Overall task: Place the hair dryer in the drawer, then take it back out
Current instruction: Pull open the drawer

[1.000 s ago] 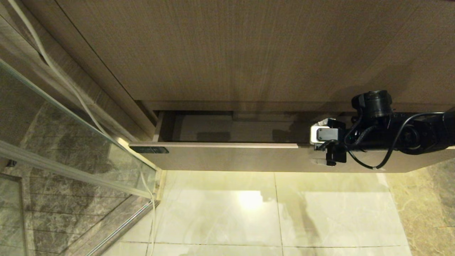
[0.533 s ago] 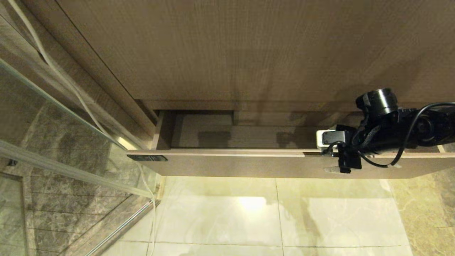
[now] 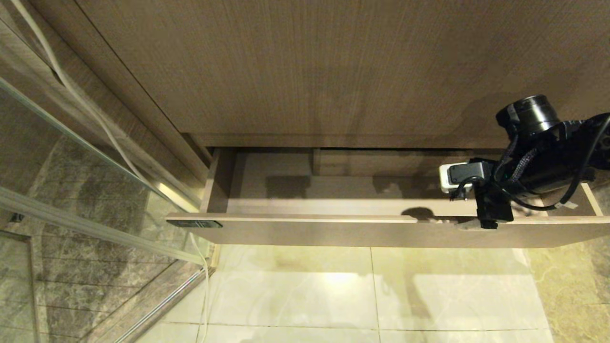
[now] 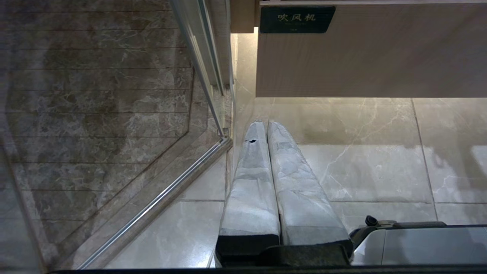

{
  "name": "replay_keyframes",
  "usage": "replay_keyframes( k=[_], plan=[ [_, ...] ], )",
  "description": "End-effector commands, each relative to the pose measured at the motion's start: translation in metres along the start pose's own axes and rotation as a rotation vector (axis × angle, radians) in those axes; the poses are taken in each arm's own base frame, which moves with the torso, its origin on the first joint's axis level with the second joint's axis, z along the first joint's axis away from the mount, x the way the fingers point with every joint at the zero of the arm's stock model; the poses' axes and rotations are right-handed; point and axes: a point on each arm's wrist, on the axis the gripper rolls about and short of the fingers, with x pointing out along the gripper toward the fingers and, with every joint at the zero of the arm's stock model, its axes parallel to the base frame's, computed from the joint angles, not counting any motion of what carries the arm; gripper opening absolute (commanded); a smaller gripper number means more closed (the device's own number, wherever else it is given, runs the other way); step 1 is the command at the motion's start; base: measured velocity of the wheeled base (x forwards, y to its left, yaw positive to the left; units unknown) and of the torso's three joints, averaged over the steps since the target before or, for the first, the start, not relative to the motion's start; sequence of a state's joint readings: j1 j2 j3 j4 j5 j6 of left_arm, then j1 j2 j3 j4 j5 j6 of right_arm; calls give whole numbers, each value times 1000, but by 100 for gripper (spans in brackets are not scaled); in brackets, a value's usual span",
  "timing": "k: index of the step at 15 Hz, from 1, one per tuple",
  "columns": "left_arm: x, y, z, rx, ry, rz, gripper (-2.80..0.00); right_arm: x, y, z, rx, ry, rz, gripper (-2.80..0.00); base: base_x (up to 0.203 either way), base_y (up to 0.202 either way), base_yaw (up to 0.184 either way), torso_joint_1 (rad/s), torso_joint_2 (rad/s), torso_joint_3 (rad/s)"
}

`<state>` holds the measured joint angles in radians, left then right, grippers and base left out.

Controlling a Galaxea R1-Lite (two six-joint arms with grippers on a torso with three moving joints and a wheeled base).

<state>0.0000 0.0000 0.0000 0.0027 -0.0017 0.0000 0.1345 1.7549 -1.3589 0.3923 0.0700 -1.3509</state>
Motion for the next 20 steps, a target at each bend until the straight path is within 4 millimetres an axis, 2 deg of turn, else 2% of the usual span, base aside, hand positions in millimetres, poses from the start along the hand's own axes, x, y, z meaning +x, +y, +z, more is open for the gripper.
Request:
replay_keyframes(
  k=[1,3,5,7,9,12,15,20],
  plan=[
    [0,0,0,0,0,0,-280,-43,-7,4,-12,-18,-84,0,0,0,0,0,0,0],
    [0,0,0,0,-1,0,-280,-78,-9,7,-14,-35,-133,0,0,0,0,0,0,0],
    [0,0,0,0,-1,0,-280,-89,-9,14,-15,-59,-158,0,0,0,0,0,0,0],
    [0,0,0,0,0,0,-280,-90,-9,15,-12,-62,-161,0,0,0,0,0,0,0],
    [0,0,0,0,0,0,-280,-108,-6,18,7,-83,-200,0,0,0,0,0,0,0],
    [0,0,0,0,0,0,-280,-110,-5,18,5,-84,-198,0,0,0,0,0,0,0],
    [0,0,0,0,0,0,-280,-138,4,18,1,-92,-223,0,0,0,0,0,0,0],
    [0,0,0,0,0,0,-280,-148,5,18,1,-98,-250,0,0,0,0,0,0,0]
  ],
)
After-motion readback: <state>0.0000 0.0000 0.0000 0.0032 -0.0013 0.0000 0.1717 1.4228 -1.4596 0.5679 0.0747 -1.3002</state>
